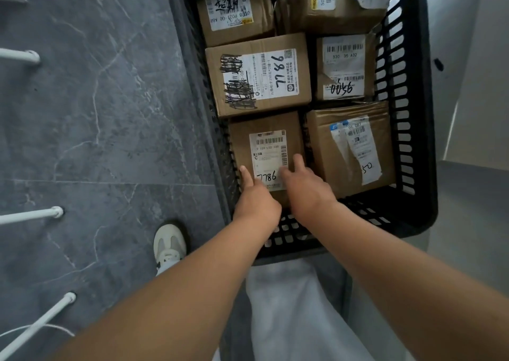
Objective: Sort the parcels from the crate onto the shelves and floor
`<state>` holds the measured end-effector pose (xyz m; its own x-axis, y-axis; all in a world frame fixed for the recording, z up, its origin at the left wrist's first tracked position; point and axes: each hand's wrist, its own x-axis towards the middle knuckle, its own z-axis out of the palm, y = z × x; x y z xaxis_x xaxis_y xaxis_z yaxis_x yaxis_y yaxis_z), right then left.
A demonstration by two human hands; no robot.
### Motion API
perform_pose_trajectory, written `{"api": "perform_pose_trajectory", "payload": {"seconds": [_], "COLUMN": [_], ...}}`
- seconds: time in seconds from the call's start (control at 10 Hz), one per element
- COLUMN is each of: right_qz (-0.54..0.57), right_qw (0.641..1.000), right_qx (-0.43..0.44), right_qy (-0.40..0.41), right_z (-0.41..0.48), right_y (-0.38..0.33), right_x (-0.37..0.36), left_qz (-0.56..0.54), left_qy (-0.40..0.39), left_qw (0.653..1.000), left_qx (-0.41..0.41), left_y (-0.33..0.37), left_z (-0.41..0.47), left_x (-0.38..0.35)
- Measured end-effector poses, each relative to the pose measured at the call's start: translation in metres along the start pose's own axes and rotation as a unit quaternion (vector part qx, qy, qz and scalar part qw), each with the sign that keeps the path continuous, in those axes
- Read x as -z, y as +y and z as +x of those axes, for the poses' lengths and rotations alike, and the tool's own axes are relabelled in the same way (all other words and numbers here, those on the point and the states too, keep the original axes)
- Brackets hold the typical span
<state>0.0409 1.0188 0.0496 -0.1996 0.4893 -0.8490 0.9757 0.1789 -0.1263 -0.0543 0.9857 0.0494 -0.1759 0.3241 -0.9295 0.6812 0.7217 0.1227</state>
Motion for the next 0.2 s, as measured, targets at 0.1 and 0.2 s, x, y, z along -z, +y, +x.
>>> {"api": "perform_pose_trajectory", "payload": {"seconds": [0.1,0.2], "right_qz": [0.016,0.054], "right_qw": [0.999,0.998], "right_qx": [-0.009,0.016], "right_qy": [-0.051,0.005], "right_z": [-0.015,-0.031], "right_y": [-0.003,-0.019], "right_x": [0.007,0.023], "left_qz": [-0.007,-0.003], "left_qy": [0.033,0.084], "left_qw": [0.994,0.978], "left_qx": [-0.107,-0.19], "left_y": [-0.005,0.007], "left_z": [-0.015,-0.036], "left_x": [0.01,0.033]}}
